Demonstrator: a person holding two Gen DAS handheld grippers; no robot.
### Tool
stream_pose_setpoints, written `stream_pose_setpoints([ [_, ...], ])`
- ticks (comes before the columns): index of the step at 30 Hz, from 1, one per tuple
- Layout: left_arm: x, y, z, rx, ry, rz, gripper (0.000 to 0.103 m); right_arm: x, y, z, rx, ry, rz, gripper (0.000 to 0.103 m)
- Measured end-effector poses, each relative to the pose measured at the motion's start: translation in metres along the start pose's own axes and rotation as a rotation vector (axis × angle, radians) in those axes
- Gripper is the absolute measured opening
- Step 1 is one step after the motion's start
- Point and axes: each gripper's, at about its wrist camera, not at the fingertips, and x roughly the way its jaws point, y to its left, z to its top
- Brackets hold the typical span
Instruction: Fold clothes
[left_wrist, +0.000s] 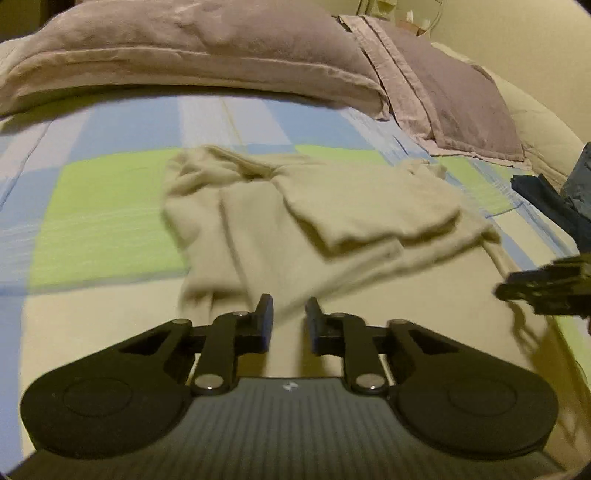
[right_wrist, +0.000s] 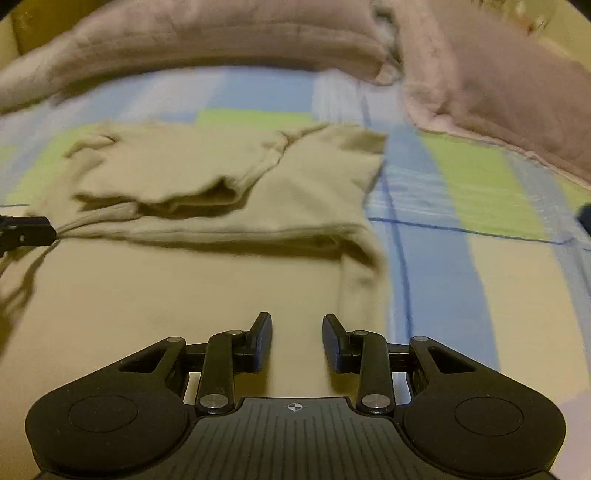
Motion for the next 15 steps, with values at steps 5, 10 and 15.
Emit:
stream_pose_setpoints([
  [5,-0.050,-0.009,-0.015,-0.014,-0.027,-0.060,0.016,-0.049,-0.003,-0.025,0.083,0.005,-0.036,0.033],
  [10,-0.068,-0.022,-0.067,-0.045,0.035,-0.035,0.016,-0.045,0.015,-0.052,-0.001,0.081,-0.002,0.033],
  [15,-0.098,-0.032,-0.124,-0.113,0.075,0.013,0.017,-0.081,0.005,-0.109,-0.015,0.080,-0.004,0.033],
])
